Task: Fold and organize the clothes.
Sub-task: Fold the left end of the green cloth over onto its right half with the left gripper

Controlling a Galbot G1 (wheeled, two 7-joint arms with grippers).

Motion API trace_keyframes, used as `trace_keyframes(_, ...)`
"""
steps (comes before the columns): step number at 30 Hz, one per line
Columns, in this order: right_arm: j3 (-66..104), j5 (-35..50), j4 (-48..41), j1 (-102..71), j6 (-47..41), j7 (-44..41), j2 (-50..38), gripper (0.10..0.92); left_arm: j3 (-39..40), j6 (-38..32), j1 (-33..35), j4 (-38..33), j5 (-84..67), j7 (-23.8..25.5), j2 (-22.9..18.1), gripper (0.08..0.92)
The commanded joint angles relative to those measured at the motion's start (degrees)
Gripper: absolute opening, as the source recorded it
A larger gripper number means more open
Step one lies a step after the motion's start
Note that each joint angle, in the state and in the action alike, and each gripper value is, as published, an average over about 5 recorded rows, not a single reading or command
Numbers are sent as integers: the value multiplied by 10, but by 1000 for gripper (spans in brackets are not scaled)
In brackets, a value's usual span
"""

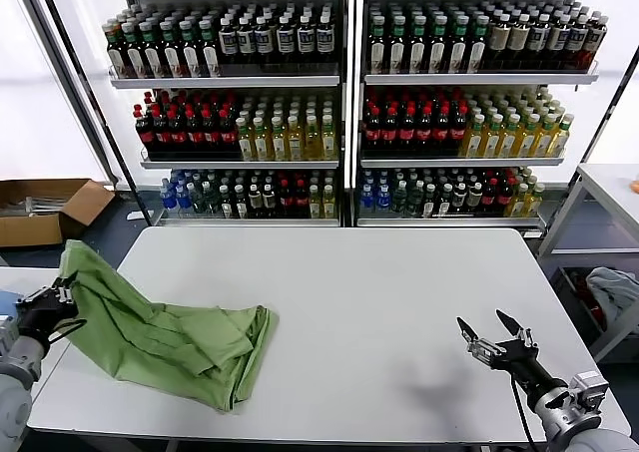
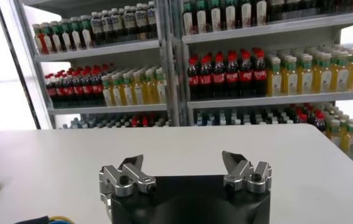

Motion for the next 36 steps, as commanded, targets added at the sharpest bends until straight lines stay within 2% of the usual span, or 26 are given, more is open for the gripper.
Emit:
trace_keyframes(1,-14,-5,11,1,-3,5,2,823,110,19,9,-136,22,13,-74,91)
trace_keyframes(9,-23,-7,11,13,-7,10,3,823,223,14,32,-149,92,11,-136,91)
trace_keyframes(17,-20,-5,3,13,-6,9,4,823,310,20,40,-109,129,7,-179,91)
trace_keyframes(22,-22,-5,-1,14,-6,8,5,823,350,31,29,-85,118,-33,-206,95)
trace_keyframes(27,-30,-6,-2,20,-7,9,6,823,367,14,13,-87,83,-85,-223,195)
trace_keyframes(32,-34,-6,-2,27,-8,10,5,823,356,29,37,-144,52,-72,-205,342)
trace_keyframes(36,-33,-6,0,26,-8,10,7,823,313,52,55,-198,-10,-67,-185,454)
